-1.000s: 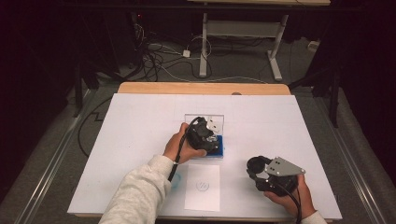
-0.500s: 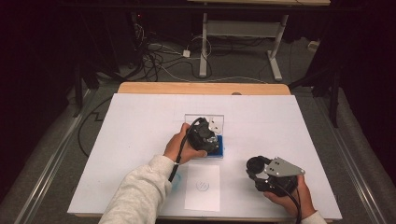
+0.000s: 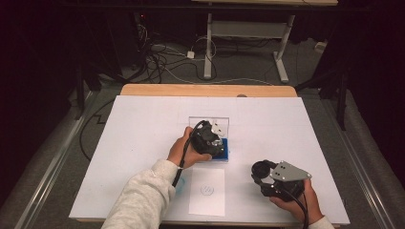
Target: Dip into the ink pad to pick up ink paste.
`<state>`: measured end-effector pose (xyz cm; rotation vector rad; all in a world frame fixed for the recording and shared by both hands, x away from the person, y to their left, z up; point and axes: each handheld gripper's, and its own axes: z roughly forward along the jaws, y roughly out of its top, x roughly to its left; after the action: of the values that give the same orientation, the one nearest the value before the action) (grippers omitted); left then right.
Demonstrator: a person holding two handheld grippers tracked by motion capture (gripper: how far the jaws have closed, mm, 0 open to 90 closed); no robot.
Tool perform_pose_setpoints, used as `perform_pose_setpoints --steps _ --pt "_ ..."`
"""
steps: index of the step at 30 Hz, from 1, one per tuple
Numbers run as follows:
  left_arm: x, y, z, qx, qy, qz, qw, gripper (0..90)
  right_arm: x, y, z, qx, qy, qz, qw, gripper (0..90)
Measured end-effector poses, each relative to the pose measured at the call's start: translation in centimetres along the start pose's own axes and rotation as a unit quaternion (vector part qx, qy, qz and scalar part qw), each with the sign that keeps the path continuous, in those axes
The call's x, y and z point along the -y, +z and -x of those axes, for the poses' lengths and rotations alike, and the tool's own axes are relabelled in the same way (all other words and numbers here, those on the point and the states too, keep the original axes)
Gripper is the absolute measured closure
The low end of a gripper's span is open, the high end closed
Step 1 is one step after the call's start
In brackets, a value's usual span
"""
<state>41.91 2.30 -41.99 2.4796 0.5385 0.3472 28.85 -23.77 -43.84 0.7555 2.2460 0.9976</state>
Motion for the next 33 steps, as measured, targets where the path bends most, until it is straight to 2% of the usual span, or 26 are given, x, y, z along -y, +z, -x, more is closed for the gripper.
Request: perform_pose_setpoints --steps 3,4,6,7,9,12,15,22,23,26,27,33 --pt "0.3 -0.2 -0.6 0.013 -0.019 0.013 0.9997 54.7 0.0 -0.1 0.0 0.001 0.002 0.000 1.0000 38.3" --pt "0.5 -0.5 -0.7 0.023 -0.022 0.022 0.9993 54.7 0.1 -0.1 0.0 0.002 0.002 -0.001 1.0000 38.2" --pt "0.6 -1.3 -0.7 0.020 -0.025 0.039 0.9987 54.7 0.2 -0.1 0.1 0.001 0.002 -0.001 1.0000 38.3" --pt "0.6 -1.9 -0.7 0.020 -0.021 0.046 0.9985 54.7 0.2 -0.1 0.2 0.001 0.002 -0.002 1.0000 38.2" --pt "0.7 -3.1 -0.9 0.008 -0.020 0.064 0.9977 54.7 0.3 -0.2 0.2 0.004 0.006 -0.001 1.0000 38.3" --pt "1.2 -4.8 -1.2 0.009 -0.027 0.092 0.9954 54.7 0.4 -0.5 0.2 0.009 0.010 0.002 0.9999 38.2" --pt "1.9 -5.9 -1.3 0.008 -0.022 0.100 0.9947 54.7 0.4 -0.7 0.3 0.010 0.012 0.006 0.9999 38.3" --pt "4.2 -7.9 -1.5 -0.003 -0.027 0.120 0.9924 54.8 0.2 -0.9 0.2 0.006 0.010 0.012 0.9999 38.3" --pt "4.6 -8.2 -1.4 -0.004 -0.023 0.118 0.9928 54.7 0.2 -1.0 0.2 0.004 0.011 0.015 0.9998 38.3" --pt "5.7 -8.7 -1.0 -0.010 -0.020 0.118 0.9927 54.7 0.2 -1.0 0.4 0.003 0.015 0.018 0.9997 38.3" --pt "6.0 -8.9 -0.9 -0.010 -0.022 0.124 0.9920 54.7 0.2 -1.0 0.4 0.003 0.015 0.017 0.9997 38.3" --pt "6.7 -9.5 -0.7 -0.010 -0.019 0.131 0.9911 54.7 0.3 -0.9 0.4 0.000 0.016 0.021 0.9996 38.3"
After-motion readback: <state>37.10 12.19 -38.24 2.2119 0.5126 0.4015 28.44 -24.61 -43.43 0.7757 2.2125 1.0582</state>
